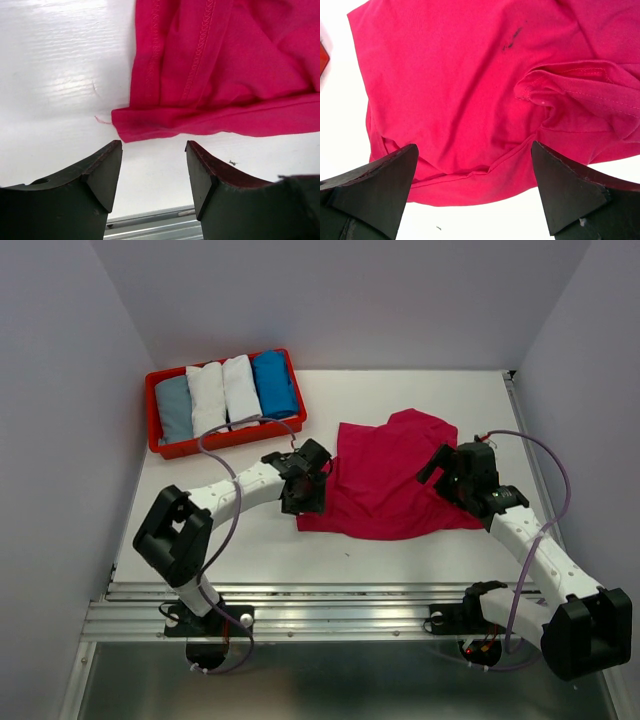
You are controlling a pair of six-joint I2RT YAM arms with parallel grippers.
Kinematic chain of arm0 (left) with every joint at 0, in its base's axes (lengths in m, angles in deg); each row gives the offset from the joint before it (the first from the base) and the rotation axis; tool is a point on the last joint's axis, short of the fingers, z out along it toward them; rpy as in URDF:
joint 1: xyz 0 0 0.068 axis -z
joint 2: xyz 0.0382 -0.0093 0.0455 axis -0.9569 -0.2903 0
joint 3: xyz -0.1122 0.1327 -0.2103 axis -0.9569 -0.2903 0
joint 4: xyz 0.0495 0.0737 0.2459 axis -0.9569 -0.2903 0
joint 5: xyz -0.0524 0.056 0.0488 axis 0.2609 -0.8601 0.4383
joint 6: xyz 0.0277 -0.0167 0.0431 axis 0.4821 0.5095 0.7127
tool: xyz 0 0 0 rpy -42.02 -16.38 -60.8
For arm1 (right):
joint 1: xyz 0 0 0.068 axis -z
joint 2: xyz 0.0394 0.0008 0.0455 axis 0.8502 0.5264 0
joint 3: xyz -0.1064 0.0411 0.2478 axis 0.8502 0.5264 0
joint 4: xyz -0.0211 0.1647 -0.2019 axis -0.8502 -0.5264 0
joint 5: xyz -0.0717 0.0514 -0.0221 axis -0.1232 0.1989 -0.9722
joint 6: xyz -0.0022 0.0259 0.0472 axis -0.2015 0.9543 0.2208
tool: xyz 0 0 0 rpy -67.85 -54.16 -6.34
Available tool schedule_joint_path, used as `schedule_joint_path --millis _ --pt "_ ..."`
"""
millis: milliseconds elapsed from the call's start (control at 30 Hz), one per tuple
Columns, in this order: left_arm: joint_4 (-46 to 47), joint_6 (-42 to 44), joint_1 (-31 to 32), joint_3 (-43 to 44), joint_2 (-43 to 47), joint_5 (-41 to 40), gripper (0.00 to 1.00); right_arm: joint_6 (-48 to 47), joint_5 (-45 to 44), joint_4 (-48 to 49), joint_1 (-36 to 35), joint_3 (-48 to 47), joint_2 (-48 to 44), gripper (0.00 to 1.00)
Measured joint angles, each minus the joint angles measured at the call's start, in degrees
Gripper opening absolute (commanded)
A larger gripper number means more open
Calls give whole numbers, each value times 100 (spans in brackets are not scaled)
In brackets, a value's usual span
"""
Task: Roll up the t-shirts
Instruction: Move the bin to the corner of the board, then fold the T-shirt at the center of the board.
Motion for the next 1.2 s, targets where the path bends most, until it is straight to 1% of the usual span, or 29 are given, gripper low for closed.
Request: schedule_joint_path --millis 167,400,533,733,833,867,933,967,1033,1067,1100,1133,1200 --pt "15 -426 -39 -354 573 -85 64 -35 76 -2 0 0 0 100" --pt "535 -1292 -498 -1104 675 750 64 -107 164 -120 2 0 0 100" --pt "610 -1670 -680 -1126 675 898 64 -168 186 -179 0 0 0 100" --pt "640 -2024 -680 -1115 625 964 63 -195 216 -254 0 0 0 100" --pt "680 -2151 -680 -1084 448 951 56 -210 232 -256 0 0 0 100" --pt "686 -2175 -682 -1084 391 942 49 -214 232 -256 2 0 0 100" --pt "686 -2247 -682 -1084 328 927 40 -229 245 -256 2 0 0 100" --pt "688 -2249 -680 -1084 319 907 33 -232 247 -256 0 0 0 100" --pt "699 -2306 -680 -1084 319 879 25 -236 249 -256 2 0 0 100" --pt "713 -2304 -682 -1084 319 861 14 -236 249 -256 2 0 0 100" --pt "721 -2302 -682 -1084 319 857 6 -236 249 -256 2 0 0 100" --pt "730 -2319 -682 -1084 319 859 0 -238 249 -256 2 0 0 100" --pt "769 -2321 -680 -1091 319 861 0 -240 249 -256 2 0 0 100"
